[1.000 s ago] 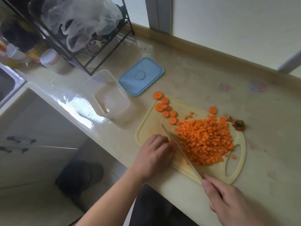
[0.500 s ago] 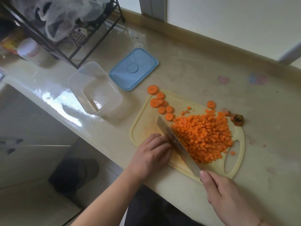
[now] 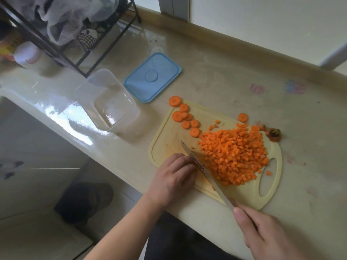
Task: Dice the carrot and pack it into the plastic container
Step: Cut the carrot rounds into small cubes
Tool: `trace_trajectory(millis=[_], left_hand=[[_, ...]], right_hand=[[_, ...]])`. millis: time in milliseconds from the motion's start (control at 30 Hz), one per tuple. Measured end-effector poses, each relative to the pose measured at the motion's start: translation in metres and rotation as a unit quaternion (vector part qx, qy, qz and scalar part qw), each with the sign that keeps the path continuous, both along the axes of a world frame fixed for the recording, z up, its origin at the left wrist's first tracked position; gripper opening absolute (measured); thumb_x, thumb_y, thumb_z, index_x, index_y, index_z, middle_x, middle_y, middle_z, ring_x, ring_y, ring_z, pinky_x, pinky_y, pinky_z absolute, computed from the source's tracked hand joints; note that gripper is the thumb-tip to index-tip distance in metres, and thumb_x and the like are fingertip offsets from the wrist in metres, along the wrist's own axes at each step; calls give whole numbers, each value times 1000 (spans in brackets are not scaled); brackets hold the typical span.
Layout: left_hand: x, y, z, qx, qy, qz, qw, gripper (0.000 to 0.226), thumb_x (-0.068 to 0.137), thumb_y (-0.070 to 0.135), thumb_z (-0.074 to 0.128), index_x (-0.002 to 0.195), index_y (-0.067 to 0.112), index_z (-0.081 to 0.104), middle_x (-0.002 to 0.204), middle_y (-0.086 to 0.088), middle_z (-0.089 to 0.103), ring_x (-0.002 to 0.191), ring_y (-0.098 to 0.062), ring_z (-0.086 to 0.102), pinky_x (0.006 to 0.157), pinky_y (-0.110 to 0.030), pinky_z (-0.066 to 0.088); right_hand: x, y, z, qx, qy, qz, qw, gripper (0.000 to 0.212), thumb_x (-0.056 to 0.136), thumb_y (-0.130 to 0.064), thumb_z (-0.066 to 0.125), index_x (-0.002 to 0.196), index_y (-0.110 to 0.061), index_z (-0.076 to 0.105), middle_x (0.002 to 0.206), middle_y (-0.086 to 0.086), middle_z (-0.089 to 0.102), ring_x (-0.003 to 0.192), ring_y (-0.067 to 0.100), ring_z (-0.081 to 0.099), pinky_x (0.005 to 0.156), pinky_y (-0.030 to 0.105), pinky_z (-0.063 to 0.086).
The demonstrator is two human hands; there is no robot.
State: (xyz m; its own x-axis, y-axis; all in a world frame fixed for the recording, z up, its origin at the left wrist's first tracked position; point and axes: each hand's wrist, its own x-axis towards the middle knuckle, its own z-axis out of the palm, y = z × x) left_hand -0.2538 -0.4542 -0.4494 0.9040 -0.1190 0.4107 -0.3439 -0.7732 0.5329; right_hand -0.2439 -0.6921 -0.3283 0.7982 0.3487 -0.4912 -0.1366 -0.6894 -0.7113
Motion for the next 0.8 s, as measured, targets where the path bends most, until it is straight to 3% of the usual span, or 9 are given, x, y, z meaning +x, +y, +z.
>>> trace_trajectory(millis=[133,200,267,367,533,667,800], left_hand=[[1,-1,-2,-13,-3,1,1000,10,89,5,77,98,0,77,107,-12,72,100,-30,67,89,-37,56],[2,0,-1,-13,-6,1,1000,9,89,5,77,96,0,77,106,-12,72,99,-30,67,89,-37,56],[1,0,0,-13,-9,0,1000,8,89,5,77,96,0,77,105,-12,72,98,-29,66,91,-34,56],[-1,0,0,-9,-14,5,1000,9,88,6,78,96,1,77,102,-12,71,97,-27,65,91,-33,55],[-3,-2,2,-4,-21,14,1000,5,86,2,77,91,0,75,97,-13,68,93,-30,65,85,-36,55],[-3,0,1,-7,-6,1,1000,5,90,3,73,93,0,75,99,-12,69,94,-29,65,84,-36,56],[-4,0,0,-19,-1,-3,1000,9,92,5,71,98,0,76,105,-12,71,98,-29,66,88,-36,56]], right_hand=[[-1,5,-9,2,-35,37,999,30,78,-73,23,82,-70,52,93,-61,44,97,-34,41,77,-9,28],[5,12,-12,28,-29,45,998,31,90,-62,25,73,-65,50,80,-46,55,83,-20,53,69,-2,34],[10,17,-14,43,-32,53,997,32,90,-56,24,71,-57,50,65,-23,58,64,1,56,55,10,36],[10,13,-8,57,-24,28,998,31,83,-59,24,71,-53,52,60,-13,58,59,8,57,53,14,37],[0,5,-2,39,1,12,999,31,88,-64,27,67,-66,49,56,-36,54,65,-10,56,58,4,36],[-5,1,-1,23,3,17,1000,41,64,-91,14,74,-70,49,61,-43,51,71,-16,54,60,1,34],[-3,1,0,21,-8,38,999,31,80,-73,21,83,-71,52,81,-53,51,86,-25,51,69,-4,33]])
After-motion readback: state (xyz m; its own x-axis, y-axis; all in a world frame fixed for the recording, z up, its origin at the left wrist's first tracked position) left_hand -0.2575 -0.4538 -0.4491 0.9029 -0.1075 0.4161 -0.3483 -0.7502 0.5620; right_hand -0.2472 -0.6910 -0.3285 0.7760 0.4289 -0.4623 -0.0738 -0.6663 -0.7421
